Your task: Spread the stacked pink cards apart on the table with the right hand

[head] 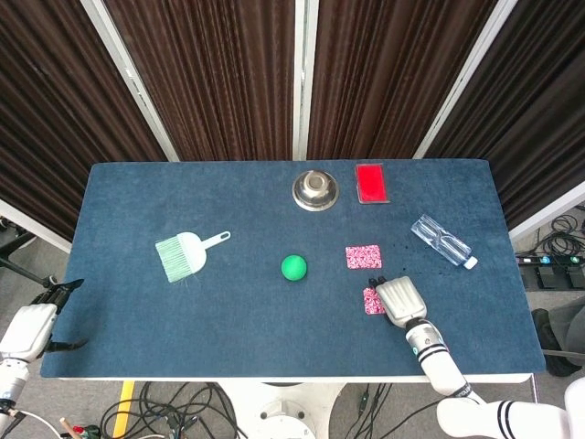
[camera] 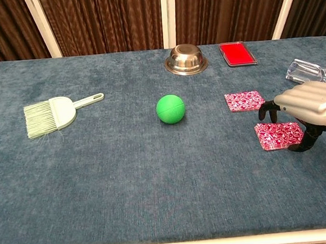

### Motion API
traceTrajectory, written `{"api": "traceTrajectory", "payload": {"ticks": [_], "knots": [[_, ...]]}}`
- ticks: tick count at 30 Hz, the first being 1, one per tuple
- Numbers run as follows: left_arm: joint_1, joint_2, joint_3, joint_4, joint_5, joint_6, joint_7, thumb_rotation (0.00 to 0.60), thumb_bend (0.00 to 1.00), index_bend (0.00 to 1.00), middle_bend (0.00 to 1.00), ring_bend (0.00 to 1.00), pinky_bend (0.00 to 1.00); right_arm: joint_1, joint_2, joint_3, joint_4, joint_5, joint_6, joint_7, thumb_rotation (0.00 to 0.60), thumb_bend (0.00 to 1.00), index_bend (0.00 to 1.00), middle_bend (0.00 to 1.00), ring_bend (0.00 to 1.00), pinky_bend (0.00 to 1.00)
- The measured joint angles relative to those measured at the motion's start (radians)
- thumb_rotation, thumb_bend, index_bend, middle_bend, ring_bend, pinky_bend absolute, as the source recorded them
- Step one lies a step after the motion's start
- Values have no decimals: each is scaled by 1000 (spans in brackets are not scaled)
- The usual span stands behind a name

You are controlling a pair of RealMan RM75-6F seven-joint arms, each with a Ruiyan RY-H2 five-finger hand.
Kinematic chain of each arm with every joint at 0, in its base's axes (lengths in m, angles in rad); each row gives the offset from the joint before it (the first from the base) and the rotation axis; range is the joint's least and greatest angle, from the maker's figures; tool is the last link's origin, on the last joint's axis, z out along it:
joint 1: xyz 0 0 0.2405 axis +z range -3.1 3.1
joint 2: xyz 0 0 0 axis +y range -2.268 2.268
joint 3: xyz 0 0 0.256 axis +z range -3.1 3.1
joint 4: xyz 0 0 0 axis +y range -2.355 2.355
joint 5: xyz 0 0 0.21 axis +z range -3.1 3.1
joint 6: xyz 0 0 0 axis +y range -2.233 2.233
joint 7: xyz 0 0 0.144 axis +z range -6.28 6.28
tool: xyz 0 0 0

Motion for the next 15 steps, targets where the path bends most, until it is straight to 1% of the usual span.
{"api": "traceTrajectory", "payload": {"ticks": [10, 15], "knots": [[2, -3, 0, 4, -5, 1, 1, 600, 65, 90, 128, 98, 203, 8, -20, 13, 21, 28, -14, -26, 600, 125, 240, 320, 694, 719], [5, -3, 0, 7, -3, 11, -1, 600, 65, 90, 128, 98, 203, 8, -29, 18, 25, 30, -13, -26, 600, 125, 267, 330, 694, 719]]}}
